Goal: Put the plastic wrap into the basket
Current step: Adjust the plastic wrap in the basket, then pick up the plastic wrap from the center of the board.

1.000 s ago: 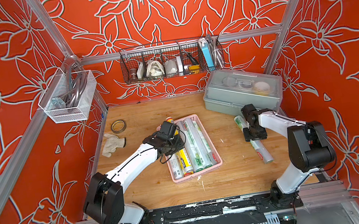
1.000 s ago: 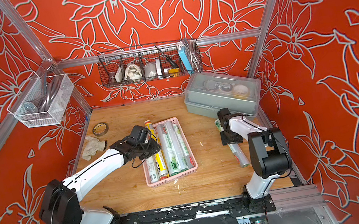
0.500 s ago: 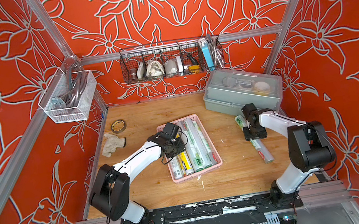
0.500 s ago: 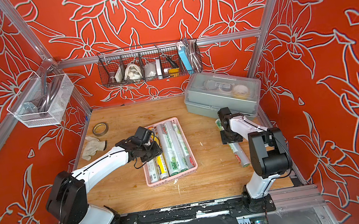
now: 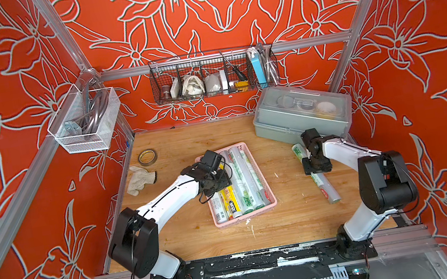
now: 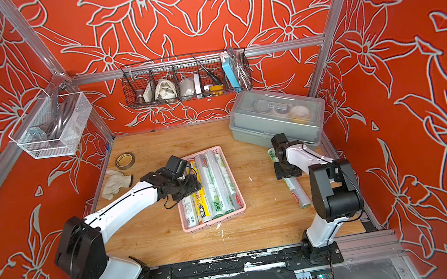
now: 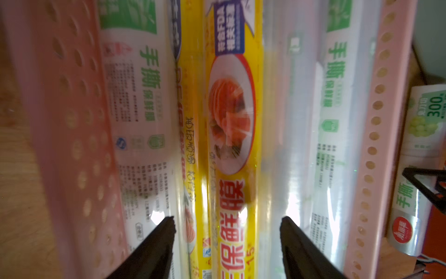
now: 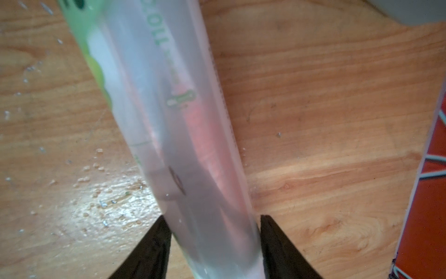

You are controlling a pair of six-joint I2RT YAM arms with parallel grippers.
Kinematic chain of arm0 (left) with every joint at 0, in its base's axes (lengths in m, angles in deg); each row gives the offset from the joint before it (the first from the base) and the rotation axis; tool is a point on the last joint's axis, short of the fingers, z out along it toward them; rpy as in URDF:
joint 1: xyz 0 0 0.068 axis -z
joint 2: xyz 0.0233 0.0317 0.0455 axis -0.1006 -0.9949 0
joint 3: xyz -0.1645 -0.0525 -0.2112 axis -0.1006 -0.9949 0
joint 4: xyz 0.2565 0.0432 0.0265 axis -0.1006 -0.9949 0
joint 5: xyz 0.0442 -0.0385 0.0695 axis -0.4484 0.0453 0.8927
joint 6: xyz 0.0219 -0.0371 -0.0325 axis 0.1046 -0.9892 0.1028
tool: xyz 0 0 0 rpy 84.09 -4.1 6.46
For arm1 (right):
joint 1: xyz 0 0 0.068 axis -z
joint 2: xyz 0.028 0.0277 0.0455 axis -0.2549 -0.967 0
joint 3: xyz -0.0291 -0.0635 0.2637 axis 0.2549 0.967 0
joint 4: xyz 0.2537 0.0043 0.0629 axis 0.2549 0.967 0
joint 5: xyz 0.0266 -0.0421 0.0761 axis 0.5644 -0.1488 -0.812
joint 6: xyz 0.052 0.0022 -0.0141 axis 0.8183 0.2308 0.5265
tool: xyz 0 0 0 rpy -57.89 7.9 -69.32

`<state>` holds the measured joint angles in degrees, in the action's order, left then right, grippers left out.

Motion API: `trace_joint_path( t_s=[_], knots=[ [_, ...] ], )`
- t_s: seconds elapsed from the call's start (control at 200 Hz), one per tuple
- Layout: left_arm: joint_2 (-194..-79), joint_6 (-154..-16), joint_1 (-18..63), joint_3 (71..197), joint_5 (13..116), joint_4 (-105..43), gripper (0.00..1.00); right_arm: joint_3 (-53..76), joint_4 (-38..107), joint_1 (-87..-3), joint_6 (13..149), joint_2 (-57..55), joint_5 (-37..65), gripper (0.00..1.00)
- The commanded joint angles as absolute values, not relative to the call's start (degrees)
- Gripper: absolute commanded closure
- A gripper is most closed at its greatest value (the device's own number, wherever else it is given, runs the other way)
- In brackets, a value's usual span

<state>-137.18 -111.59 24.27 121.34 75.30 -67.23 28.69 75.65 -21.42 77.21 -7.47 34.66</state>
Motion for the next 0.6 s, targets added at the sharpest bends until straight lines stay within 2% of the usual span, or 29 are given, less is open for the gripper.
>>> trace_joint_path(
  t_s=[0.0,0.325,0.596],
  knots=[
    [-131.7,-108.7,24.0,123.7,79.8,-73.5,0.30,27.6,75.9,-21.1,76.4,-8.8,33.3,0.41],
    [-116.0,-102.9,22.4,124.5,83.6,-79.9,0.29,26.1,75.9,-21.0,75.3,-11.7,31.3,0.43],
    [-110.3,-101.9,21.0,124.5,84.0,-81.9,0.29,26.0,75.5,-21.0,74.8,-12.6,29.3,0.47]
  ],
)
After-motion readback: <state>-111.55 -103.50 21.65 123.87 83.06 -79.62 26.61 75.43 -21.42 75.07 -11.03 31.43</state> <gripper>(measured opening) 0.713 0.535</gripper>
